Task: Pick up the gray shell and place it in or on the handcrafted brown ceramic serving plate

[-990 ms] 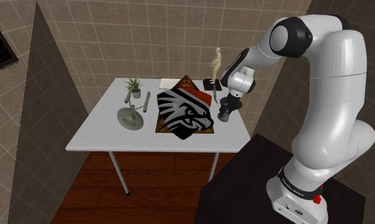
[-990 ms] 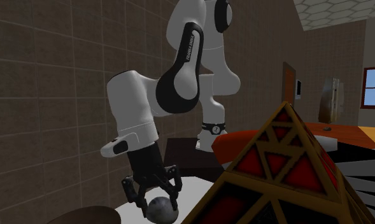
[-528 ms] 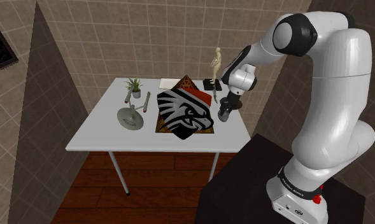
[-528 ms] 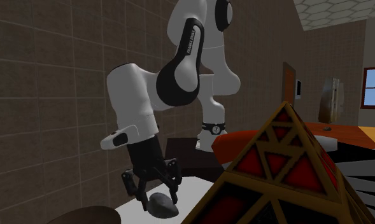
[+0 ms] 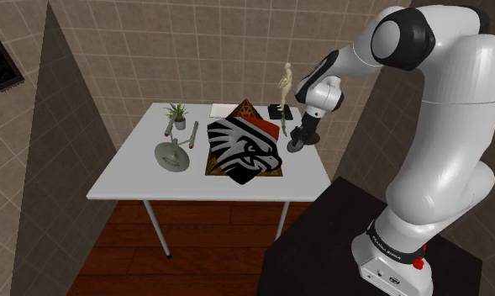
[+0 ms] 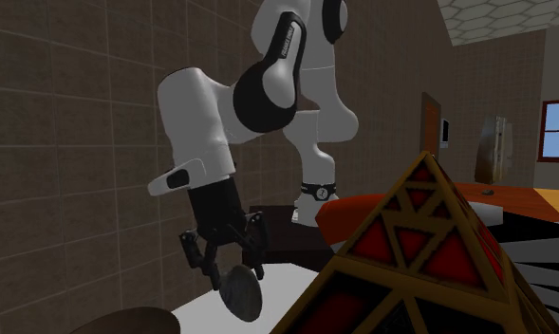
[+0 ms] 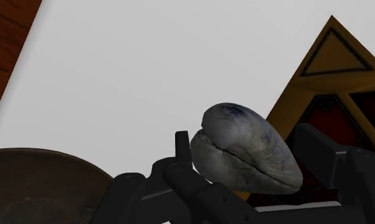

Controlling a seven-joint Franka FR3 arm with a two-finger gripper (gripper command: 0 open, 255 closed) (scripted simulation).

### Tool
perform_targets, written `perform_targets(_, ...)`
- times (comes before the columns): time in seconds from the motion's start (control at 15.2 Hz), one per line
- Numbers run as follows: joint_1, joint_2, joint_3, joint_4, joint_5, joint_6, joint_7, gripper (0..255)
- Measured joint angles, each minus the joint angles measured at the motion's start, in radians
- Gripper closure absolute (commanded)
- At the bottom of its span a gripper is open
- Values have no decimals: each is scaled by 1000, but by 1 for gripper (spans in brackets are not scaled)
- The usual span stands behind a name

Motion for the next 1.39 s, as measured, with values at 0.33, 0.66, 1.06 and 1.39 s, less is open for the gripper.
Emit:
perform_targets(0.33, 11, -57, -16, -4, -37, -46, 38, 255)
perform_targets(0.66, -10, -36, -33, 77, -59, -112, 39, 255)
perform_targets(1.06, -92, 121, -55, 345, -69, -248, 0, 255)
perform_targets(1.39, -168, 275, -60, 609, -72, -372, -16, 255)
